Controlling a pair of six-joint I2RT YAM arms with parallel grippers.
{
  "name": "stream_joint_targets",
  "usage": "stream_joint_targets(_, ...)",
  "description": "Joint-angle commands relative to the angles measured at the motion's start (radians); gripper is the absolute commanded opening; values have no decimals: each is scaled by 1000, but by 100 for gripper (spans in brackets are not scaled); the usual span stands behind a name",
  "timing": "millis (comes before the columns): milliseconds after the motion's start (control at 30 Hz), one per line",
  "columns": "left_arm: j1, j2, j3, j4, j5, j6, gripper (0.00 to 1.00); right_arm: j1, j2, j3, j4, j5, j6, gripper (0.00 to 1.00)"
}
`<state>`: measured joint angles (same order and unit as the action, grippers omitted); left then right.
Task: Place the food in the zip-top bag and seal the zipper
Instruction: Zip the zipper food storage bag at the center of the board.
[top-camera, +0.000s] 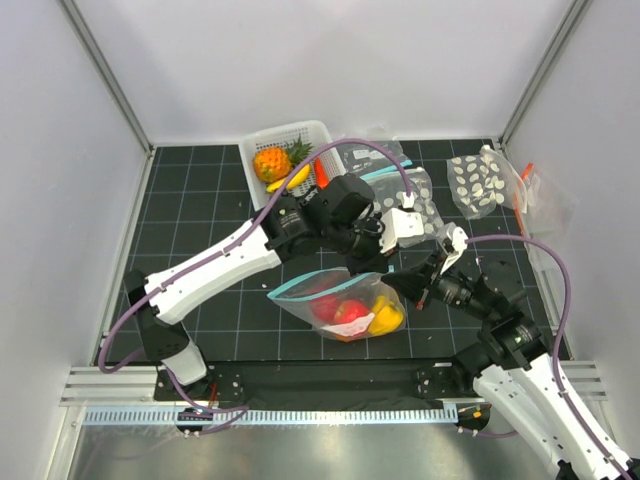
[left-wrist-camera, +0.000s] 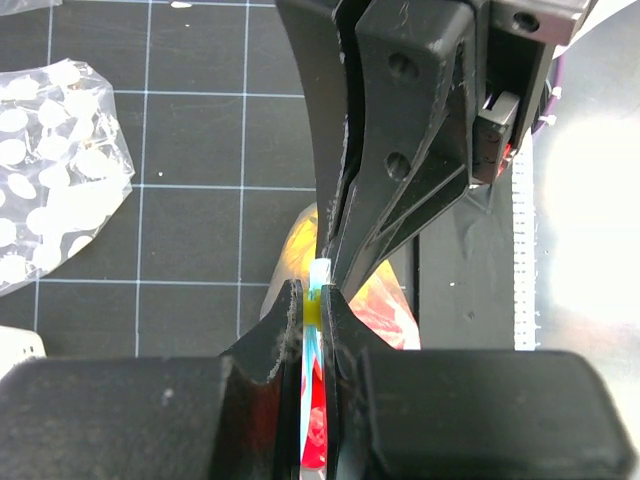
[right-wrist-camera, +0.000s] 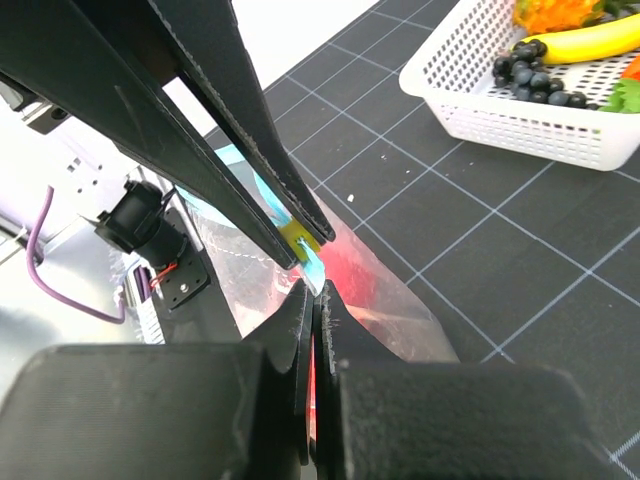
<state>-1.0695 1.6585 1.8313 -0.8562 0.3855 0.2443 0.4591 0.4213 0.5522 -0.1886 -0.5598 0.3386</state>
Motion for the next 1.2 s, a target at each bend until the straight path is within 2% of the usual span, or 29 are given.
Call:
stream_joint_targets(0,5,-26,20,-55,-51,24,0,3,-41,43,32,69,-4,1)
stream_joint_targets(333,3,-77,-32,-78,-109,32,0,3,-130,34,-8,251,2,1)
stream_joint_targets(667,6,-158,-156,-78,-243,-19,0,3,-159,74,-136,642,28,1)
stream_joint_targets(900,25,-242,-277,-81,-306,-97,0,3,-119,136,-212,871,1,1)
stream_joint_targets(1167,54,-376,-411,-80,-342,-163,0,3,-39,169,-247,1040,-1,1)
